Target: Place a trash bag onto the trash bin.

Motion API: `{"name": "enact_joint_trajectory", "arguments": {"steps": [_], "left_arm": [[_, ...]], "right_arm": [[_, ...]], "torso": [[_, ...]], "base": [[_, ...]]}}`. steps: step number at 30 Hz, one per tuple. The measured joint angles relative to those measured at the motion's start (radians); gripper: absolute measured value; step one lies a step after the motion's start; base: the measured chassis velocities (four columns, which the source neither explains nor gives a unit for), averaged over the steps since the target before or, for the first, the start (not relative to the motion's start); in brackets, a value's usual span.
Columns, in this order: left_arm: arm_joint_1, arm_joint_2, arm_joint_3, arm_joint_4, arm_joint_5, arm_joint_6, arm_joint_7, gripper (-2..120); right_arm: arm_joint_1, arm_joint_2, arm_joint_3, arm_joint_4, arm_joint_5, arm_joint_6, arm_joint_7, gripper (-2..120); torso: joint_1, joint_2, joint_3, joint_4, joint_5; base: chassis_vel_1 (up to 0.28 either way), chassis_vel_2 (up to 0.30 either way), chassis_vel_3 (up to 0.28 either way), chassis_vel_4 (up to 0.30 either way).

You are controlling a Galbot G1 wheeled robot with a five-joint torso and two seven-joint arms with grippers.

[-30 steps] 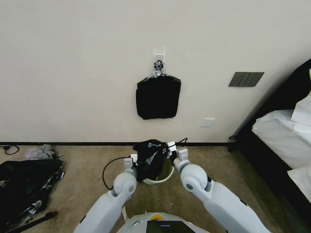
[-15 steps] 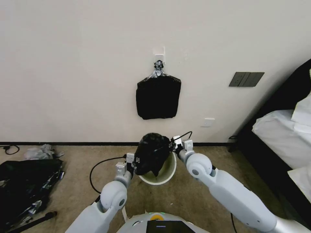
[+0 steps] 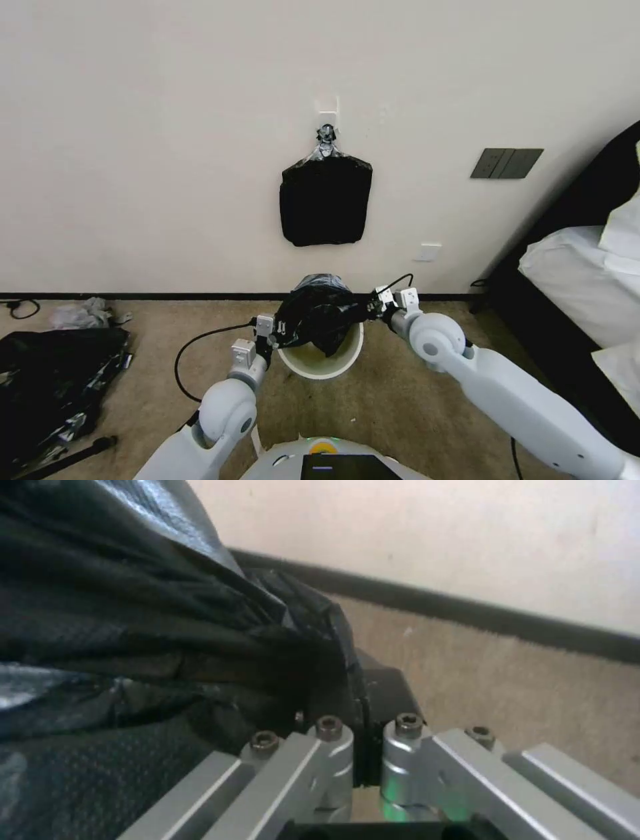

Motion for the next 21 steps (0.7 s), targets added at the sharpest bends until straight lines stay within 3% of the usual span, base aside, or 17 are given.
{"name": "enact_joint_trajectory", "arguments": {"steps": [11,21], "left_arm": [[0.023,-0.028,-0.035,-0.011,-0.014,-0.065,0.024,3],[0.044,-0.040,-0.062,-0.021,-0.060,-0.069,0.018,3]], "right_arm": [[-0.070,-0.059,0.035,-0.007,0.044,-0.001,-0.124,0],[-0.154,-0.020,0.098,0.007,0.061,0.001,-0.189,0]], "torso": [[0.000,0.000,0.000,0.0001,-0.0002],[0.000,0.000,0.000,0.0002,-0.0002]], "base": [[0.000,0.000,0.000,0.000],[0.000,0.000,0.000,0.000]]}}
